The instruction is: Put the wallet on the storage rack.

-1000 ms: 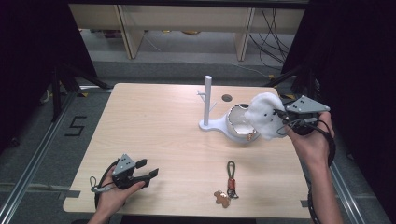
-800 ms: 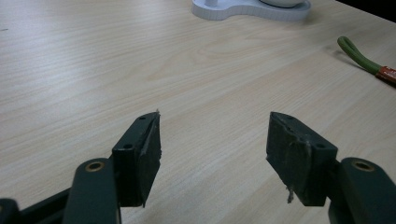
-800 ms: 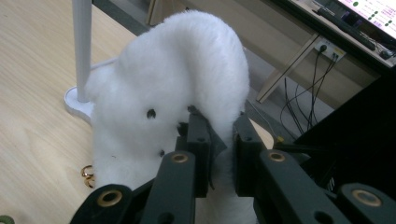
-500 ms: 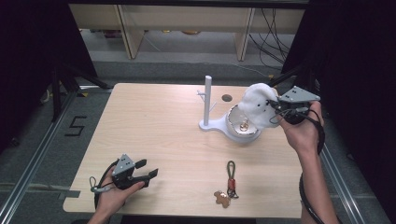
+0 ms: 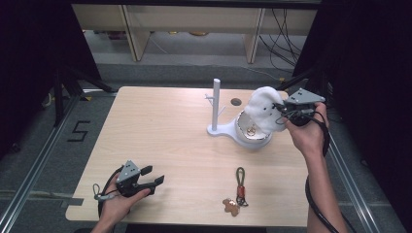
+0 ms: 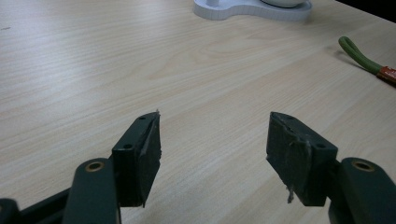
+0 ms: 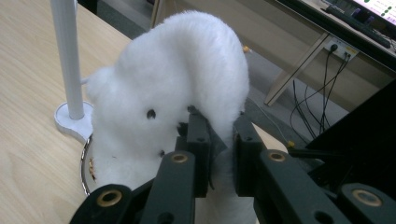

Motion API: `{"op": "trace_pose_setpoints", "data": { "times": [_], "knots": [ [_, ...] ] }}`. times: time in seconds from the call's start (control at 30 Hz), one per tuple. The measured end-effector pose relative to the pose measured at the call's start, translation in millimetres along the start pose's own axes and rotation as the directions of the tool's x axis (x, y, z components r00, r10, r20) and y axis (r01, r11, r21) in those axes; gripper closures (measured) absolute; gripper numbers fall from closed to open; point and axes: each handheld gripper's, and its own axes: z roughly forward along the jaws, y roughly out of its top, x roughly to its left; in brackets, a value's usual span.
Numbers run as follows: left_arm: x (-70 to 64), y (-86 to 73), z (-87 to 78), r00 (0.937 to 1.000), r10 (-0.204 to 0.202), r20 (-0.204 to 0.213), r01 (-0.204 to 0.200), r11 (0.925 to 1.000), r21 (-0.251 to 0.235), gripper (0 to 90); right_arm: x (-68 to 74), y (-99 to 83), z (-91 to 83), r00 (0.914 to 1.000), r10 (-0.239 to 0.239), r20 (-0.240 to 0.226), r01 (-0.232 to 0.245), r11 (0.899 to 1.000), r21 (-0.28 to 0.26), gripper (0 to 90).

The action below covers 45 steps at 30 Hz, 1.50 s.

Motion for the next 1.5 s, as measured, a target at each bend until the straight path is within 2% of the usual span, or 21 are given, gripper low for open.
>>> {"op": "trace_pose_setpoints", "data": {
  "times": [0.03, 0.07, 0.13, 0.27, 0.47, 0.5, 0.53, 0.93, 1.0, 1.03, 1.2, 1.23, 1.4, 1.43, 1.47, 1.5],
  "knots": [
    [0.1, 0.0, 0.0, 1.0000, 0.000, 0.000, 0.000, 1.0000, 0.000, 35.1, 0.0, -0.6, 2.7, 0.9999, -0.009, 0.007, 0.009, 1.000, -0.012, 81.5],
    [0.3, -0.1, -0.2, 1.0000, 0.002, -0.001, -0.002, 1.0000, 0.001, 35.1, 0.9, -0.5, 3.6, 1.0000, 0.002, 0.005, -0.002, 1.000, -0.008, 81.4],
    [0.5, -0.2, -0.5, 1.0000, 0.001, -0.002, -0.001, 1.0000, 0.000, 35.1, 1.5, -0.9, 7.5, 1.0000, -0.006, 0.006, 0.006, 1.000, -0.004, 81.4],
    [0.0, -0.9, -0.4, 0.9999, -0.015, -0.003, 0.015, 0.9999, -0.001, 35.1, 1.9, -1.5, 14.3, 0.9999, -0.014, 0.005, 0.014, 1.000, -0.008, 81.4],
    [0.6, -0.9, -0.5, 1.0000, 0.001, 0.000, -0.001, 1.0000, -0.001, 35.1, 6.1, -4.3, 26.4, 0.9999, -0.014, 0.003, 0.014, 1.000, -0.003, 81.4],
    [0.1, -1.2, -0.4, 0.9999, -0.010, -0.001, 0.010, 0.9999, -0.002, 35.1, 8.1, -4.8, 27.8, 1.0000, -0.005, 0.008, 0.005, 1.000, -0.001, 81.3],
    [-0.1, -1.4, -0.5, 0.9999, -0.015, -0.003, 0.015, 0.9999, -0.002, 35.1, 7.8, -5.2, 30.3, 0.9998, -0.017, 0.006, 0.017, 1.000, -0.006, 81.4],
    [-0.4, -2.5, -0.8, 0.9999, -0.015, -0.004, 0.015, 0.9999, 0.006, 35.0, 21.2, -10.3, 48.6, 1.0000, 0.004, -0.005, -0.004, 1.000, -0.010, 81.2],
    [-0.3, -2.7, -0.7, 0.9999, -0.016, -0.004, 0.016, 0.9999, 0.006, 35.0, 24.7, -12.6, 52.2, 0.9999, 0.012, -0.003, -0.012, 1.000, -0.013, 81.1],
    [-0.3, -2.8, -0.7, 0.9999, -0.016, -0.004, 0.016, 0.9999, 0.006, 35.0, 24.6, -13.6, 54.3, 1.0000, 0.002, -0.007, -0.003, 1.000, -0.020, 81.1],
    [-0.1, -2.7, -1.0, 0.9999, -0.015, -0.006, 0.015, 0.9999, 0.006, 35.0, 31.4, -22.0, 64.5, 1.0000, 0.000, -0.003, 0.000, 1.000, -0.006, 80.7],
    [0.5, -2.4, -1.3, 1.0000, -0.002, -0.004, 0.002, 1.0000, 0.006, 35.0, 32.9, -24.2, 66.9, 1.0000, 0.008, -0.002, -0.008, 1.000, -0.006, 80.7],
    [-0.1, -2.4, -0.6, 1.0000, -0.004, 0.001, 0.004, 1.0000, 0.002, 35.0, 33.6, -34.5, 73.1, 0.9994, 0.026, 0.024, -0.026, 1.000, -0.006, 80.1],
    [-0.2, -2.4, -0.6, 1.0000, -0.003, 0.000, 0.003, 1.0000, 0.003, 35.0, 33.0, -36.7, 74.3, 0.9992, 0.018, 0.037, -0.018, 1.000, -0.008, 80.0],
    [-0.3, -2.3, -0.5, 1.0000, -0.002, -0.001, 0.002, 1.0000, 0.005, 35.0, 32.9, -37.8, 74.4, 0.9994, 0.020, 0.028, -0.020, 1.000, -0.001, 79.9],
    [-0.4, -2.5, -0.2, 1.0000, -0.002, 0.001, 0.002, 1.0000, 0.004, 35.0, 34.7, -39.4, 74.8, 0.9988, 0.037, 0.033, -0.037, 0.999, 0.002, 79.6]
  ]
}}
